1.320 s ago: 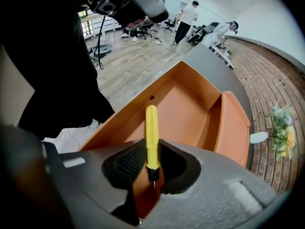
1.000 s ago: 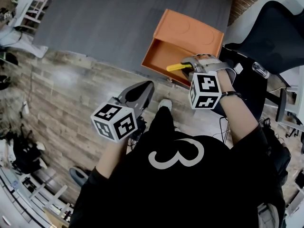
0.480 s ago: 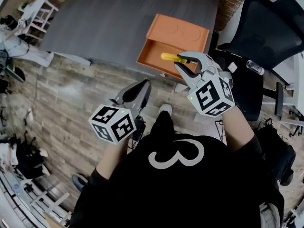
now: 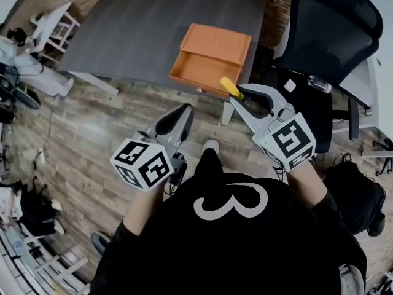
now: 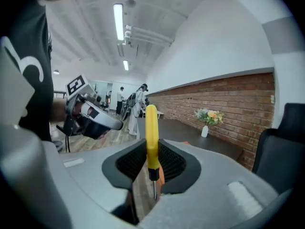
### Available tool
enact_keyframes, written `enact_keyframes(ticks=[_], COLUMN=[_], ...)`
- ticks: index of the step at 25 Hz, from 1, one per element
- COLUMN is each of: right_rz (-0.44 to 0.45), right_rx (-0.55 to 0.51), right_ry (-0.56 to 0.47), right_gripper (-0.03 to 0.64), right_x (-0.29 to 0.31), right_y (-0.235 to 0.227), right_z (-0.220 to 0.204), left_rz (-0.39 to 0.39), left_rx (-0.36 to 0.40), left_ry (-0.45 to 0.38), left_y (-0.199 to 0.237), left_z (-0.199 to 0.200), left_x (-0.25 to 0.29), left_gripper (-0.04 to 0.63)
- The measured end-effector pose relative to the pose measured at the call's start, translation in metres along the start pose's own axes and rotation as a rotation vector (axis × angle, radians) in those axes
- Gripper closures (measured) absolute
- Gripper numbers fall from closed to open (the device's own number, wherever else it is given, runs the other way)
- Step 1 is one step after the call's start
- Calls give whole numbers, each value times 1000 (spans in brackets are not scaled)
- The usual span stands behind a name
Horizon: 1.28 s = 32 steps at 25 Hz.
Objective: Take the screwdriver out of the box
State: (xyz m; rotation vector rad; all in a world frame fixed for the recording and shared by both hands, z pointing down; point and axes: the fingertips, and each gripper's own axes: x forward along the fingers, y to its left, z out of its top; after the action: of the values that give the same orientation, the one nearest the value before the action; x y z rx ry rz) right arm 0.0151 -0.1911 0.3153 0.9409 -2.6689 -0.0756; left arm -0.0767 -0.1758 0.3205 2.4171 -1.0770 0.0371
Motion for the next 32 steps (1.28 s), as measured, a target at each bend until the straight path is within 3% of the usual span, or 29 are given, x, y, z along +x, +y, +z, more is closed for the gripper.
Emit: enact_keyframes(ticks=[5, 8, 17, 32], right_rz=[27, 26, -6, -33], right_rx=[200, 264, 271, 265], right_ry=[-53, -95, -134, -147], right_gripper=[538, 538, 538, 539], right_x=[-33, -50, -83, -96], right_y=[9, 14, 18, 18], right_z=[-9, -7, -14, -8], left_rz=[-28, -44, -67, -93], left_rx=[29, 41, 70, 98], left_ry=[-23, -32, -49, -58], left_y=[-31, -47, -83, -101], left_z=[-4, -5, -11, -5], left_x=[-6, -10, -5, -5], left_gripper=[583, 583, 583, 583])
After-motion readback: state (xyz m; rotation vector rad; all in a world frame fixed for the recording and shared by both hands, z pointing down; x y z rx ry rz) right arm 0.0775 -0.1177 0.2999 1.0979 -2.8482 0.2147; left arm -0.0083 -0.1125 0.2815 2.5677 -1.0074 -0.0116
